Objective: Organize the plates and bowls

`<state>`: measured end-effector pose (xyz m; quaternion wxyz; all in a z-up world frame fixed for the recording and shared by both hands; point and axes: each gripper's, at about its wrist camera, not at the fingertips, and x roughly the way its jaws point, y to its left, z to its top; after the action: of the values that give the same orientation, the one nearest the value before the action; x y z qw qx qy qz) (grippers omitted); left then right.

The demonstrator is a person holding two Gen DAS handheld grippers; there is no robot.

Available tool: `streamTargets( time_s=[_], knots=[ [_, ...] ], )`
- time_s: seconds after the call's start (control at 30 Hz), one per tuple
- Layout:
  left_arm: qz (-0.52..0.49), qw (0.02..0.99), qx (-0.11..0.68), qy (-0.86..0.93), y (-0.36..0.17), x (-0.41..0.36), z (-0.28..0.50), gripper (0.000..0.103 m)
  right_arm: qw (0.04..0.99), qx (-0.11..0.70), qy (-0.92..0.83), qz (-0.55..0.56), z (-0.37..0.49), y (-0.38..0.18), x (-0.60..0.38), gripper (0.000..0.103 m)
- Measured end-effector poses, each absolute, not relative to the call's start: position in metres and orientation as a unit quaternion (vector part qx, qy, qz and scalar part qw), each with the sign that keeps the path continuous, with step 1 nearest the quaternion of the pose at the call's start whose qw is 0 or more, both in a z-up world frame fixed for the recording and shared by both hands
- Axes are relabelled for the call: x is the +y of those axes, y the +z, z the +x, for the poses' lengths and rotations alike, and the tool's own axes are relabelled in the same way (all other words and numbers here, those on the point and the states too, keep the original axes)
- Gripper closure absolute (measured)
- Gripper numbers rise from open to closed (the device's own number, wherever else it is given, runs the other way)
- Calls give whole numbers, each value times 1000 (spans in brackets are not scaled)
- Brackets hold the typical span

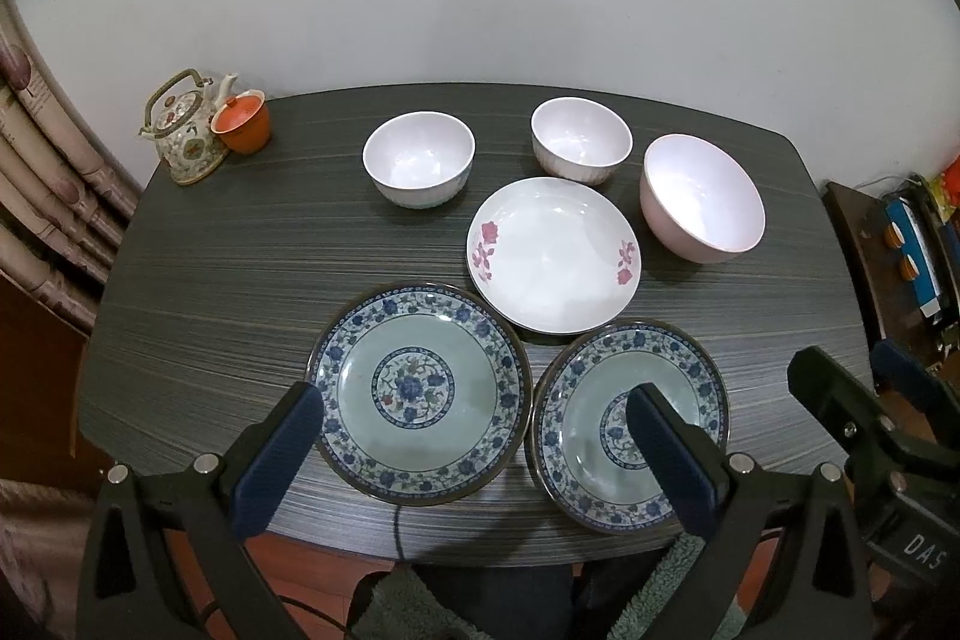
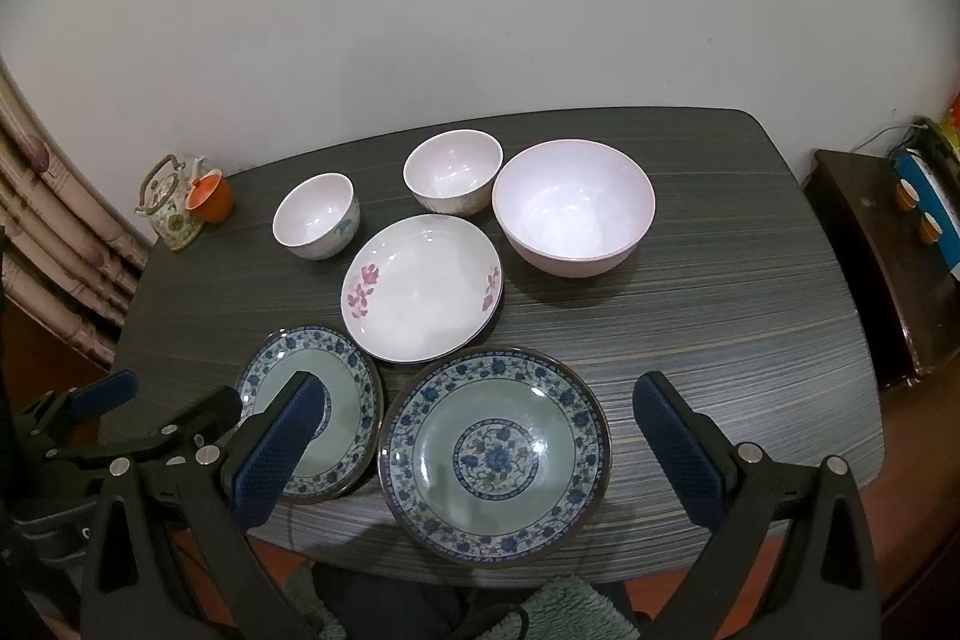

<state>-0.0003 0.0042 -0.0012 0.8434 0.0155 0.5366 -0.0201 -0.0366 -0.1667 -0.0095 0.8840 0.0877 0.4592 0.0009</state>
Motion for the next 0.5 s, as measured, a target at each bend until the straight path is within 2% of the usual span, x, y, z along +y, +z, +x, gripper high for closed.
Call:
streamTargets(
  time_s=[0.5],
  knots=[
    [12,844,535,-18,0,8,-4,0,883,461,5,90,-38,-10,-166,1]
  ],
)
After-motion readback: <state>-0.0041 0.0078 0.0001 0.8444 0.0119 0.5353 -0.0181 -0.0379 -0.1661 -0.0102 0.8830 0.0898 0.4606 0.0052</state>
